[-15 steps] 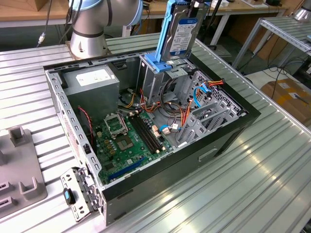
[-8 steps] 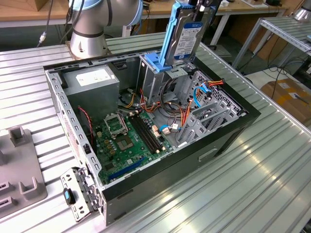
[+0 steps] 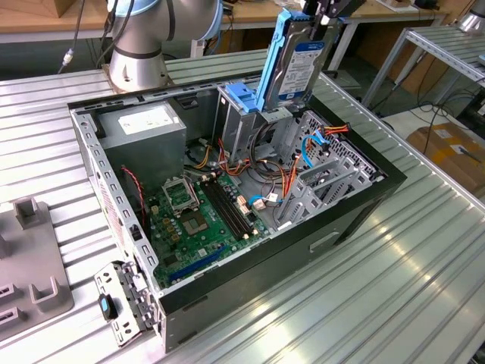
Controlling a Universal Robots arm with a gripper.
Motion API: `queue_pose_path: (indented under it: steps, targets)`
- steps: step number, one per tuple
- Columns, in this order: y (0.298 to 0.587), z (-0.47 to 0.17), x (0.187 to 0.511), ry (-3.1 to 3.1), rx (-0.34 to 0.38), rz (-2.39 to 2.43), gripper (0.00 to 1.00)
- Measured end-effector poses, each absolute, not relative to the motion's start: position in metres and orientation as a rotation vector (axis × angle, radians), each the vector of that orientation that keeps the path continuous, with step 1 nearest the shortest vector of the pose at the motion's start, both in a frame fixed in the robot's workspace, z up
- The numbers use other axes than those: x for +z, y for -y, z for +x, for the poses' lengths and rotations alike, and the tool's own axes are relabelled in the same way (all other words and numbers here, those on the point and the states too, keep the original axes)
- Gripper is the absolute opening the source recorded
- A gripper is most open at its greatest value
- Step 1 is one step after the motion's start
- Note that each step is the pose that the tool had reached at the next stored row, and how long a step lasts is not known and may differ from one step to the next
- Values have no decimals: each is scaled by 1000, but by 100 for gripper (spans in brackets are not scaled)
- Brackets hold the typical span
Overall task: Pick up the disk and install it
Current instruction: 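Pick up the disk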
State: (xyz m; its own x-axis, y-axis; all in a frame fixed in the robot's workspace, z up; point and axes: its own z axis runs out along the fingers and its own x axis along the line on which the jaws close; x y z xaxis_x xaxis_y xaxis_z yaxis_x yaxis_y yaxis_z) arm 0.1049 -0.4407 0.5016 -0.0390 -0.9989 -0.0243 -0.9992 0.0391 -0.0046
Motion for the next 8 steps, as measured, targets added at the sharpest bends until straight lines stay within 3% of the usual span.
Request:
queue_pose_path:
  steps: [8]
  targets:
    - [471,105,502,-2249,21,-2163,35]
